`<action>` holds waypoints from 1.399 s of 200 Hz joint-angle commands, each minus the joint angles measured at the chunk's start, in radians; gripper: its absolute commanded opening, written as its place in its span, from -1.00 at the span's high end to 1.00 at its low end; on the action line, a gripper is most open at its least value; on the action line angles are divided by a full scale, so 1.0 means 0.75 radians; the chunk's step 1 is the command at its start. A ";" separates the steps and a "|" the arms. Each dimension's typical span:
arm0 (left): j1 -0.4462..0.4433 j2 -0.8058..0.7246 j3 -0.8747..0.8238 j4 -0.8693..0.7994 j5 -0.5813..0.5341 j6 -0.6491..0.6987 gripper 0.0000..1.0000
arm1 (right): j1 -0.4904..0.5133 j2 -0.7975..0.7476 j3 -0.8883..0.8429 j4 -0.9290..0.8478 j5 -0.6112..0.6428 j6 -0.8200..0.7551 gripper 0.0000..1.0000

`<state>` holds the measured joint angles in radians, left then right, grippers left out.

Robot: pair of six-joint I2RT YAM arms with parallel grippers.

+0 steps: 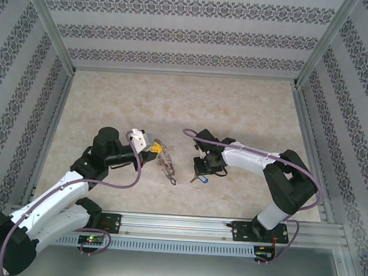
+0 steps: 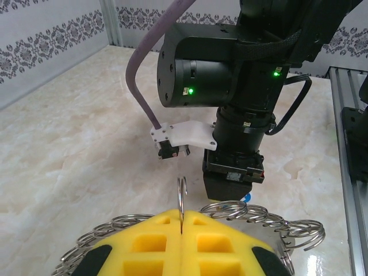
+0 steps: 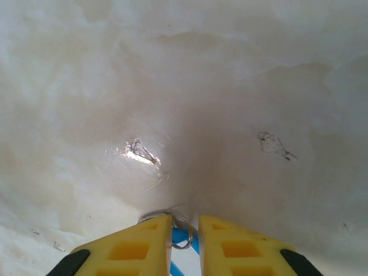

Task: Put the keys on the keyring

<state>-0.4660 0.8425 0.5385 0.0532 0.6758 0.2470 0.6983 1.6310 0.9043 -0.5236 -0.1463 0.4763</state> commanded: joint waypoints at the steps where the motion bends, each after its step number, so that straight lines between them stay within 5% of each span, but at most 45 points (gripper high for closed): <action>1: -0.019 -0.031 -0.013 0.064 -0.007 0.002 1.00 | 0.015 -0.059 0.023 -0.037 0.043 0.038 0.58; 147: -0.019 -0.028 -0.018 0.084 -0.004 -0.007 1.00 | 0.044 0.083 0.057 -0.036 -0.013 0.047 0.49; 280: -0.021 -0.027 -0.021 0.072 -0.019 -0.005 1.00 | 0.048 0.055 0.056 -0.022 -0.029 0.048 0.68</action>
<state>-0.4706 0.8394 0.5201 0.0532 0.6682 0.2470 0.7246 1.6756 0.9276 -0.5308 -0.1627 0.5022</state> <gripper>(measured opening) 0.065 0.161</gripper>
